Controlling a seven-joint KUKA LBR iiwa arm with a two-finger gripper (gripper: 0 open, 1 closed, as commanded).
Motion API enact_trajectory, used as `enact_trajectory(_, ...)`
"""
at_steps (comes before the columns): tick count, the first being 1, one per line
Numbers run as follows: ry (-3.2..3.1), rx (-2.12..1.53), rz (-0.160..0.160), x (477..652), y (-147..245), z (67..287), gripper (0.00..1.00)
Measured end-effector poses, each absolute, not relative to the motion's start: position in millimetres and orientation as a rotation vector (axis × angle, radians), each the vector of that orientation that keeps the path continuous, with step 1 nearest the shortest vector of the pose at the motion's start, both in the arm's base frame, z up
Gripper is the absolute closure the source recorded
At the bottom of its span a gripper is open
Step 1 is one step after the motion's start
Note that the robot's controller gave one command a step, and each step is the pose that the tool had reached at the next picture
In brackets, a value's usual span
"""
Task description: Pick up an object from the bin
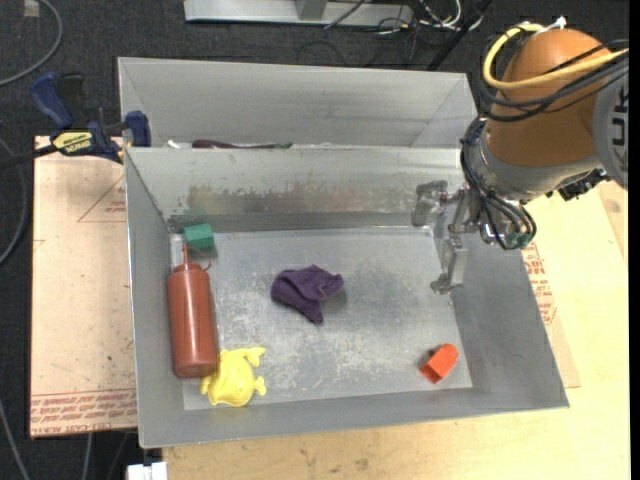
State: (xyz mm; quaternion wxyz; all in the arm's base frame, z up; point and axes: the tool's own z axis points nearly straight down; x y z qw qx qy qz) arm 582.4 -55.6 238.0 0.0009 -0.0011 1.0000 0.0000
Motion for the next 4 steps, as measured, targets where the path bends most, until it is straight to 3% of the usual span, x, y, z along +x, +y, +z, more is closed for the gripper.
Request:
enact_trajectory(1, 3.14, -0.004, 0.0, 582.4, -56, 238, 0.0)
enact_trajectory(3, 3.142, -0.071, 0.004, 550.4, 9, 218, 0.0)
enact_trajectory(4, 3.122, -0.078, -0.001, 587.6, 18, 184, 0.0)
